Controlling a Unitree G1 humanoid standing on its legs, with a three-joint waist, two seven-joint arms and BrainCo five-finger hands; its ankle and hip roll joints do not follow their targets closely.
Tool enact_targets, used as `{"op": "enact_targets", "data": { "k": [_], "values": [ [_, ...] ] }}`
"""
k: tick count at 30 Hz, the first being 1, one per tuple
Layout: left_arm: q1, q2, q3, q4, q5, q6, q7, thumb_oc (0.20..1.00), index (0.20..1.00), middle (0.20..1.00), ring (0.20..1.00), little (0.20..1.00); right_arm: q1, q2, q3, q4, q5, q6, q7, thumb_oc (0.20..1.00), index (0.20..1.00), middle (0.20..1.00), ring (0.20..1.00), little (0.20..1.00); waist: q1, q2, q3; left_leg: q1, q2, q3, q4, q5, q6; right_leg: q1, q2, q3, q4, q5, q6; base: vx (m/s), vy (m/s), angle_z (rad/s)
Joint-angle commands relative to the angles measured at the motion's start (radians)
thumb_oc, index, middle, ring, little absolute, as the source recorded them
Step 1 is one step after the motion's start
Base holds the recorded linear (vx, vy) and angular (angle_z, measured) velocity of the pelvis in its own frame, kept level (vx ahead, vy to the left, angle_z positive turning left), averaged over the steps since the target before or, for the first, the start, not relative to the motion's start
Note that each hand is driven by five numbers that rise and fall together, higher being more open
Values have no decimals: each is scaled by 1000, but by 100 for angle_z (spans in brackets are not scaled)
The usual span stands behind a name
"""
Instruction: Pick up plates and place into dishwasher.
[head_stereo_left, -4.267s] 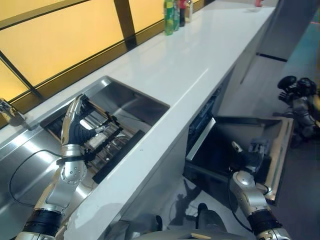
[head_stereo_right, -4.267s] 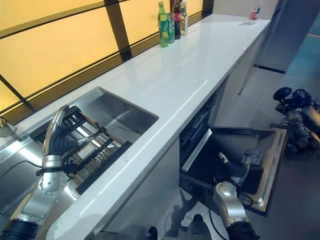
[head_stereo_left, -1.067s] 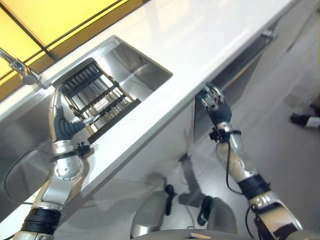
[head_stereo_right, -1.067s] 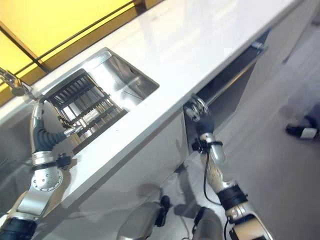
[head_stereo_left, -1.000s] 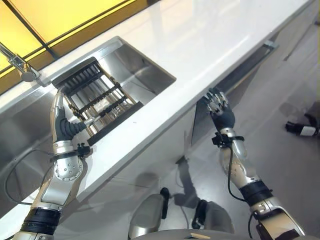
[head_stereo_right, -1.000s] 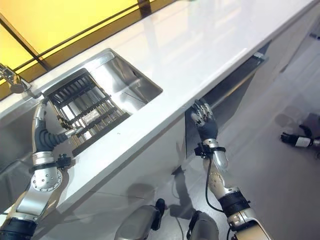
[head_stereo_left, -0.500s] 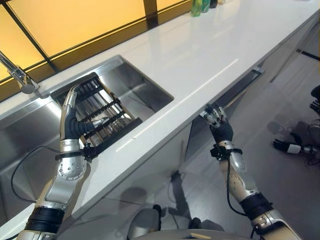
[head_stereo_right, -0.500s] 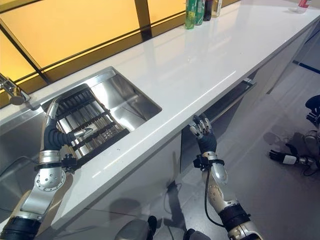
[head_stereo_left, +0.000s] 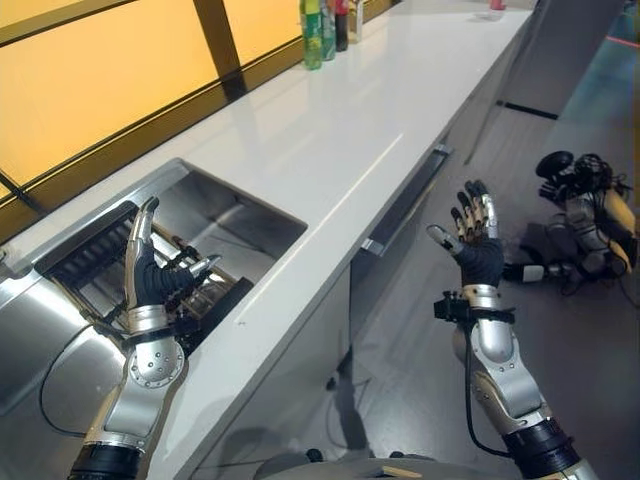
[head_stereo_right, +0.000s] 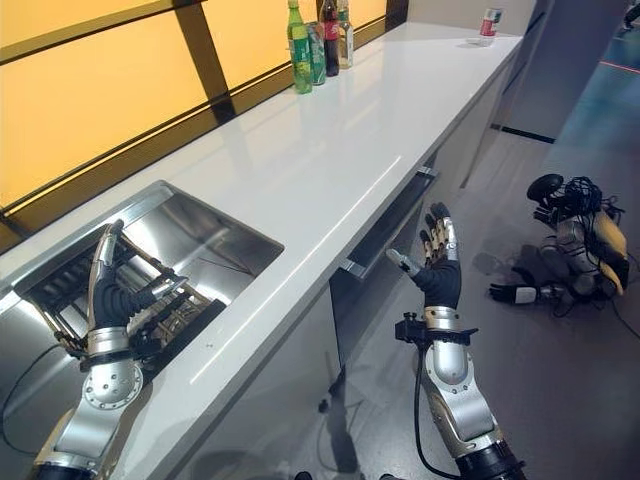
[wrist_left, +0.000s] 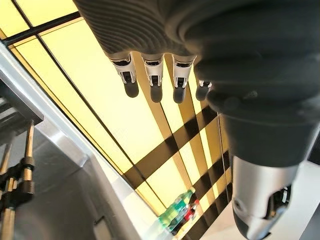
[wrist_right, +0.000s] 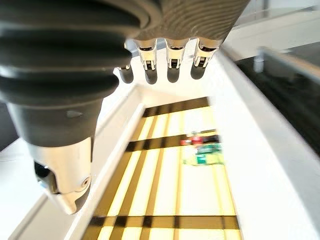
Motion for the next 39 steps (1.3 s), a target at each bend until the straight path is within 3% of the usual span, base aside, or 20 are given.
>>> {"op": "enact_targets", "data": {
  "k": [1, 5, 8, 16, 19, 22, 29, 31, 33, 34, 39],
  "values": [
    [-21, 56, 61, -85, -57, -43, 44, 1000, 1000, 1000, 1000, 1000, -89, -1, -9, -56, -41, -50, 53, 1000, 1000, 1000, 1000, 1000, 32, -69, -54, -44, -67, -32, 25, -62, 38, 7, -87, 23, -86, 118, 66, -45, 149, 9],
    [-63, 33, 37, -87, -131, -56, 16, 1000, 1000, 1000, 1000, 1000, -140, -32, 26, -61, -37, -11, 73, 1000, 1000, 1000, 1000, 1000, 40, -88, -71, -69, -88, -95, 53, -55, 54, -17, -35, 72, -1, 79, 44, -6, 120, 34],
    [-76, 19, 21, -104, -130, -56, 3, 1000, 1000, 1000, 1000, 1000, -150, -55, 26, -61, -29, 15, 82, 1000, 1000, 1000, 1000, 1000, 52, -110, -81, -83, -109, -168, 73, -54, 54, -1, -5, 121, -30, 67, 31, 73, 11, 108],
    [-120, -1, -23, -119, -200, -17, -18, 1000, 1000, 1000, 1000, 1000, -208, -70, 21, -53, 11, 95, 105, 1000, 1000, 1000, 1000, 1000, 57, -132, -84, -96, -108, -323, 80, -57, 27, -11, 4, 295, -147, 150, 65, 122, -137, 118],
    [-125, 1, -25, -130, -210, 2, -14, 1000, 1000, 1000, 1000, 1000, -229, -70, 32, -56, 22, 121, 98, 1000, 1000, 1000, 1000, 1000, 67, -137, -81, -105, -99, -359, 94, -65, 14, -17, 12, 299, -132, 131, 62, 108, -169, 110],
    [-103, -3, -6, -153, -249, 16, -34, 1000, 1000, 1000, 1000, 1000, -226, -76, 40, -45, 51, 132, 114, 1000, 1000, 1000, 1000, 1000, 84, -143, -82, -106, -78, -369, 101, -63, -5, -8, 22, 250, -124, 105, 44, 97, -225, 89],
    [-85, -12, 19, -165, -337, 19, -99, 1000, 1000, 1000, 1000, 1000, -193, -88, 62, -43, 46, 125, 105, 1000, 1000, 1000, 1000, 1000, 99, -145, -70, -134, -6, -316, 142, -32, -51, 29, 41, 145, -142, 82, -2, 35, -204, 51],
    [-110, -18, 6, -158, -365, 19, -124, 1000, 1000, 1000, 1000, 1000, -184, -93, 58, -37, 35, 119, 87, 1000, 1000, 1000, 1000, 1000, 80, -138, -70, -146, 16, -241, 138, -15, -58, 35, 43, 108, -144, 75, -9, -46, -85, 56],
    [-167, -30, -39, -137, -374, 24, -152, 1000, 1000, 1000, 1000, 1000, -164, -99, 44, -32, 9, 111, 56, 1000, 1000, 1000, 1000, 1000, 38, -132, -77, -172, 51, -107, 159, 3, -75, 36, 36, 58, -150, 67, -16, -58, -16, 118],
    [-190, -38, -59, -122, -378, 24, -154, 1000, 1000, 1000, 1000, 1000, -163, -103, 37, -28, 12, 108, 52, 1000, 1000, 1000, 1000, 1000, 21, -130, -81, -173, 60, -88, 165, 7, -82, 34, 35, 52, -153, 67, -18, -47, 43, 126],
    [-244, -66, -107, -93, -367, 43, -117, 1000, 1000, 1000, 1000, 1000, -194, -91, 32, 5, 23, 112, 87, 1000, 1000, 1000, 1000, 1000, -19, -103, -93, -128, 57, -106, 94, 3, -90, 31, 32, 87, -184, 85, -8, -15, 81, 43]
  ]
}}
